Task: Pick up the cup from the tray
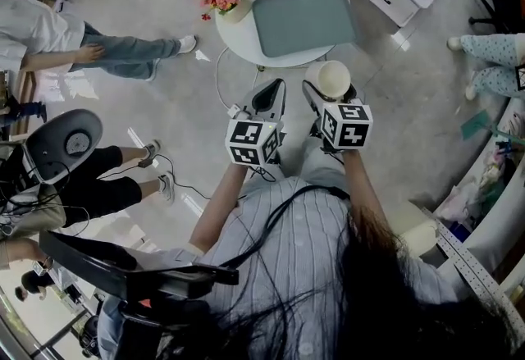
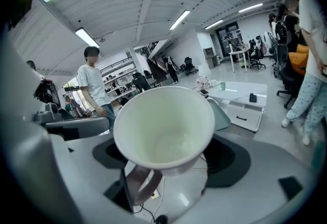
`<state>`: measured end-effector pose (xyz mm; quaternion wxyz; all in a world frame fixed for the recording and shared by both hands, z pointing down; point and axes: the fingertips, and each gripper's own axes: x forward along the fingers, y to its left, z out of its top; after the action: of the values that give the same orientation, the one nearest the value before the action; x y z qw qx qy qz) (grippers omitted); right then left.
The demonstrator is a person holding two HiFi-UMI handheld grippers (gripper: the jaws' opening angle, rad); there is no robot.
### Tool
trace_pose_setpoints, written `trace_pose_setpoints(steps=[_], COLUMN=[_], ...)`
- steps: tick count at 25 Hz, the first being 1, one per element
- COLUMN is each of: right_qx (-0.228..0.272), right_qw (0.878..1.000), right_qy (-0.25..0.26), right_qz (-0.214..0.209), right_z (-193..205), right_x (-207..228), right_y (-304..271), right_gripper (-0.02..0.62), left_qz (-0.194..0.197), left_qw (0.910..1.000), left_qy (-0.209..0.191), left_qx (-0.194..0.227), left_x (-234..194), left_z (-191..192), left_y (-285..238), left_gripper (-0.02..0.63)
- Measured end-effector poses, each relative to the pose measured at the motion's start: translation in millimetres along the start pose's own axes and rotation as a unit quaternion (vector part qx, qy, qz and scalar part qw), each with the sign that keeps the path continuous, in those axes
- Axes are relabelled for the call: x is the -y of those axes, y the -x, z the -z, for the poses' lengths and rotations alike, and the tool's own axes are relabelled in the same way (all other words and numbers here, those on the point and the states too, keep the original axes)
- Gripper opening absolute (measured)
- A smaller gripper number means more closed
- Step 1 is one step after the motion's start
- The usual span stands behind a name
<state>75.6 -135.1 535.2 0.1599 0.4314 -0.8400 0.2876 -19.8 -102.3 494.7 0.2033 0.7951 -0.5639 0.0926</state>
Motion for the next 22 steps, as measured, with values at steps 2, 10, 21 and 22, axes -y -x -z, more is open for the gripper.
trace_pose_setpoints(steps=[2, 10, 21, 22], right_qx=[0.003, 0.017, 0.028, 0.029], right_qw=[1.0, 0.999, 0.998, 0.998], right_qy=[-0.001, -0.019, -0.028, -0.028], right_qz=[0.003, 0.028, 0.056, 0.056], right_z=[7.7, 40.3, 74.4, 76.8], right_x=[-14.1, -76.3, -133.1, -136.8], right_y=[5.9, 26.1, 55.1, 57.5], right_gripper=[0.406, 0.407, 0.407, 0.407], left_qz=[0.005, 0.042, 0.086, 0.089], left_qw=[1.0, 0.9991, 0.996, 0.9957], left_qy=[-0.002, -0.009, -0.017, -0.017], left_qx=[0.002, 0.004, 0.016, 0.018], left_x=[-3.4, -22.3, -30.0, -29.5], left_z=[4.4, 22.5, 36.3, 37.4], left_y=[16.4, 75.0, 126.9, 130.4], left_gripper=[0.015, 0.015, 0.015, 0.015])
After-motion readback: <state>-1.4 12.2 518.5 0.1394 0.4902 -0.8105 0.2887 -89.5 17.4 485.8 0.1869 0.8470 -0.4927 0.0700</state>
